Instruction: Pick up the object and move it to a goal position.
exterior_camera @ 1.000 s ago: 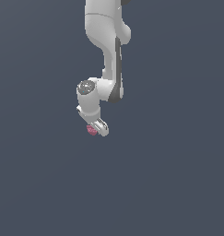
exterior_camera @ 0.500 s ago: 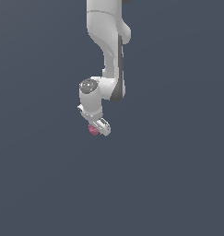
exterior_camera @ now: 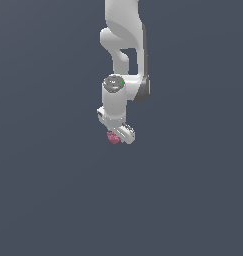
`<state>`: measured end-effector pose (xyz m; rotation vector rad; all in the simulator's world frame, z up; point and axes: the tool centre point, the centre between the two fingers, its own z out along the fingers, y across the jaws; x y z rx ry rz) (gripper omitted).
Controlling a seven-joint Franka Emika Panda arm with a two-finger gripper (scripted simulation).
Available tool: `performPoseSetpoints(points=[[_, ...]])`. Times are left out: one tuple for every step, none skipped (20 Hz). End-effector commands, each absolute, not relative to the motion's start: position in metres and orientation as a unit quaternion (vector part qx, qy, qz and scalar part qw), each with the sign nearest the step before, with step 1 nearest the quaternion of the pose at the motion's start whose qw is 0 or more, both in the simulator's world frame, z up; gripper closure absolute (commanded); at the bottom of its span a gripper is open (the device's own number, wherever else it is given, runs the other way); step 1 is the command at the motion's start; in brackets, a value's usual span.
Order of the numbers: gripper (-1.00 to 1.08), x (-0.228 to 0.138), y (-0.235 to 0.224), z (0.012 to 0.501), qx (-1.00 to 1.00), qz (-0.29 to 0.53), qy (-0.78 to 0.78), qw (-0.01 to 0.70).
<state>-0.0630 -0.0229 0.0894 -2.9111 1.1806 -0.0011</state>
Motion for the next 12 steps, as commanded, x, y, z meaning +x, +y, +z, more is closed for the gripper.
performPoseSetpoints(points=[[1.08, -0.060, -0.004, 0.102, -0.927, 0.000, 0.376, 0.000], [1.08, -0.059, 0.002, 0.107, -0.927, 0.000, 0.376, 0.000], [1.08, -0.058, 0.008, 0.111, -0.927, 0.000, 0.376, 0.000], [1.08, -0.057, 0.013, 0.114, -0.927, 0.000, 0.376, 0.000], [1.08, -0.056, 0.018, 0.117, -0.927, 0.000, 0.376, 0.000], [1.08, -0.055, 0.022, 0.120, -0.927, 0.000, 0.376, 0.000], [1.08, -0.055, 0.026, 0.122, -0.927, 0.000, 0.376, 0.000], [1.08, -0.054, 0.028, 0.124, -0.927, 0.000, 0.376, 0.000], [1.08, -0.053, 0.031, 0.126, -0.927, 0.000, 0.376, 0.000], [1.08, -0.053, 0.032, 0.127, -0.927, 0.000, 0.376, 0.000], [1.08, -0.052, 0.033, 0.127, -0.927, 0.000, 0.376, 0.000], [1.08, -0.052, 0.034, 0.128, -0.927, 0.000, 0.376, 0.000]])
